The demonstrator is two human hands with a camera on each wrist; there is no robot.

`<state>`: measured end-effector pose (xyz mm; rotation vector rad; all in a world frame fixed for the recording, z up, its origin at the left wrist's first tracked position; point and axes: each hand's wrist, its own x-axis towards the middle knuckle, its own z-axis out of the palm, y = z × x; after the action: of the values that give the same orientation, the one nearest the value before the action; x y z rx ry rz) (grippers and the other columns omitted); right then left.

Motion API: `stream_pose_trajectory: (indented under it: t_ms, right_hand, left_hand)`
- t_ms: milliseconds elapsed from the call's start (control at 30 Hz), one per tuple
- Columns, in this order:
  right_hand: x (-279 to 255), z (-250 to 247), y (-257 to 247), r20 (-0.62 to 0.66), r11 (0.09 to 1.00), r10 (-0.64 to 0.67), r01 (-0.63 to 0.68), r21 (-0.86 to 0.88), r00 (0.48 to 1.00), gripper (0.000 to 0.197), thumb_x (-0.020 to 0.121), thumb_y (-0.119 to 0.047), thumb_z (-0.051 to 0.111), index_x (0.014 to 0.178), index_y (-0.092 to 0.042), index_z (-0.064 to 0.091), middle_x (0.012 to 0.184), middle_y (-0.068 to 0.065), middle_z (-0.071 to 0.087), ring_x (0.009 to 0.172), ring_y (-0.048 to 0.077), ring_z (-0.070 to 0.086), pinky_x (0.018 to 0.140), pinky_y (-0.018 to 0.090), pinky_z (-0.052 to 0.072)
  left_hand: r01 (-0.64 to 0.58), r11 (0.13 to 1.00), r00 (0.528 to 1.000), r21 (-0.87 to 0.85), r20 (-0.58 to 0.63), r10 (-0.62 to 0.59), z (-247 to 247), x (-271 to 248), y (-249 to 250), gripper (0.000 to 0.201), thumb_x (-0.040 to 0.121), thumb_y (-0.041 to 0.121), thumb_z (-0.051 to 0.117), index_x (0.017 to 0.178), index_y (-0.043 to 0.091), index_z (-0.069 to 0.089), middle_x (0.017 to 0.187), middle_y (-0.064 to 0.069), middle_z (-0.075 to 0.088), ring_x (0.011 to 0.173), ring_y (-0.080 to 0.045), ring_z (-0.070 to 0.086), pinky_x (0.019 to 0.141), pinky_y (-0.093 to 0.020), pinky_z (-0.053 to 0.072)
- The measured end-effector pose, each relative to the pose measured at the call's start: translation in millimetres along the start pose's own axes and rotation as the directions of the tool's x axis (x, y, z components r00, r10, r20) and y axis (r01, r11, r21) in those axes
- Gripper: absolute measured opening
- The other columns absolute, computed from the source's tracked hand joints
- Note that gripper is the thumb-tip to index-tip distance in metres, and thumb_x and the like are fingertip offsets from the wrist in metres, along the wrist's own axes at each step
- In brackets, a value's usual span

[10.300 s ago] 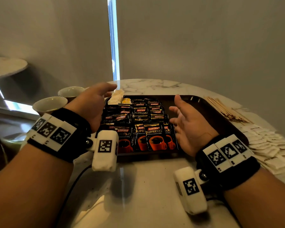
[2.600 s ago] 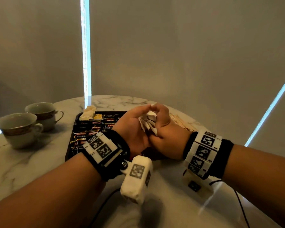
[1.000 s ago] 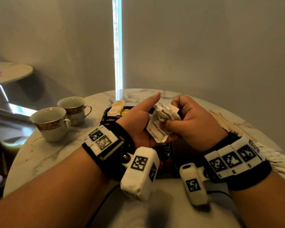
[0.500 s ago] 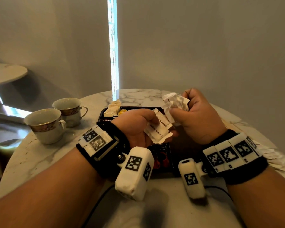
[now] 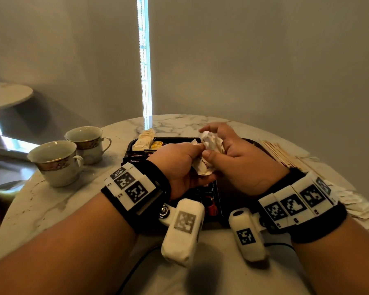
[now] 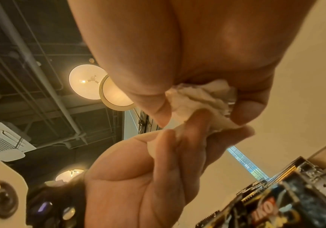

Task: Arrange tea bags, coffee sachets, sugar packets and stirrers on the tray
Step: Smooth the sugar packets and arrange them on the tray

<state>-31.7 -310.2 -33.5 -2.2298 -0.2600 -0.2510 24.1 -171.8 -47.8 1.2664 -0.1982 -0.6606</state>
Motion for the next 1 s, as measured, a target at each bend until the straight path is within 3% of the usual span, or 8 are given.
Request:
stream_pose_trajectory:
  t_ms: [100,200,367,467,533,833,933,1000]
  right_hand:
    - [0,-1,1,0.071,0.999,0.029,-0.027,-0.028,0.997,0.057,0.078,-0.051,0.072,0.127,-0.048,0.044,0.120,-0.006,0.060,0.107,0.012,0.063,0.091,0.039,0.057]
    - [-2,-4,1,0.079,0.998,0.043,-0.038,-0.058,0.996,0.073,0.074,-0.038,0.084,0.131,-0.046,0.040,0.117,-0.010,0.061,0.104,0.008,0.063,0.089,0.036,0.058]
    - [-3,-6,0,0.061,0.994,0.032,-0.025,-0.111,0.998,0.059,0.082,-0.019,0.075,0.129,-0.041,0.047,0.107,-0.010,0.063,0.092,0.004,0.063,0.079,0.030,0.058]
    - [-7,-9,-1,0.007,0.999,-0.006,0.006,-0.032,1.000,0.054,0.086,-0.007,0.067,0.126,-0.038,0.050,0.096,-0.009,0.066,0.077,-0.001,0.064,0.063,0.017,0.053]
    - [-8,-9,-2,-0.015,0.999,-0.027,0.027,-0.022,1.000,0.054,0.086,-0.003,0.063,0.126,-0.037,0.049,0.095,-0.006,0.067,0.076,0.002,0.065,0.062,0.019,0.054]
    - [-5,-3,-3,0.220,0.999,-0.034,0.024,0.046,0.975,0.085,0.070,-0.015,0.068,0.130,-0.048,0.018,0.132,0.002,0.046,0.115,0.024,0.061,0.093,0.044,0.058]
    - [-3,-2,-2,0.101,0.912,-0.031,-0.013,0.410,0.994,0.070,0.067,-0.010,0.063,0.122,-0.038,0.029,0.139,0.000,0.041,0.127,0.021,0.050,0.099,0.043,0.054]
    - [2,-3,5,-0.124,0.885,0.033,0.029,0.466,0.992,0.055,0.071,-0.022,0.067,0.115,-0.039,0.038,0.132,-0.001,0.047,0.123,0.020,0.052,0.092,0.040,0.057]
  left_hand:
    - [0.039,0.997,0.999,-0.072,0.004,-0.038,0,0,3,0.035,0.108,0.030,0.043,0.121,0.006,0.065,0.110,-0.016,0.074,0.079,-0.023,0.073,0.055,-0.032,0.060]
    - [0.128,0.984,0.979,-0.127,0.176,-0.105,-1,-7,9,0.054,0.105,0.046,0.031,0.117,0.007,0.065,0.101,-0.014,0.074,0.081,-0.025,0.073,0.067,-0.033,0.061]
    - [0.149,0.988,0.939,-0.029,0.318,-0.132,-9,-7,12,0.064,0.101,0.054,0.026,0.115,0.004,0.063,0.101,-0.014,0.067,0.088,-0.029,0.062,0.089,-0.048,0.047]
    - [0.172,0.985,0.929,-0.008,0.334,-0.159,-13,-6,14,0.057,0.096,0.049,0.039,0.125,0.003,0.058,0.102,-0.014,0.063,0.085,-0.030,0.065,0.089,-0.050,0.050]
    - [0.167,0.984,0.931,-0.053,0.336,-0.140,-14,-5,12,0.058,0.090,0.045,0.049,0.127,0.002,0.058,0.103,-0.014,0.062,0.085,-0.029,0.067,0.090,-0.046,0.053]
    - [0.042,0.994,0.937,-0.101,0.348,-0.005,-9,-6,4,0.033,0.083,0.022,0.059,0.113,0.009,0.065,0.089,-0.012,0.070,0.076,-0.024,0.069,0.069,-0.035,0.054]
    - [0.049,0.987,0.948,-0.154,0.317,0.003,-12,-4,5,0.039,0.081,0.010,0.056,0.119,0.004,0.060,0.092,-0.017,0.071,0.076,-0.025,0.072,0.061,-0.032,0.061]
    - [0.034,0.981,0.962,-0.190,0.273,0.020,-14,-2,6,0.041,0.085,0.006,0.051,0.125,-0.001,0.057,0.100,-0.022,0.071,0.085,-0.030,0.074,0.063,-0.032,0.063]
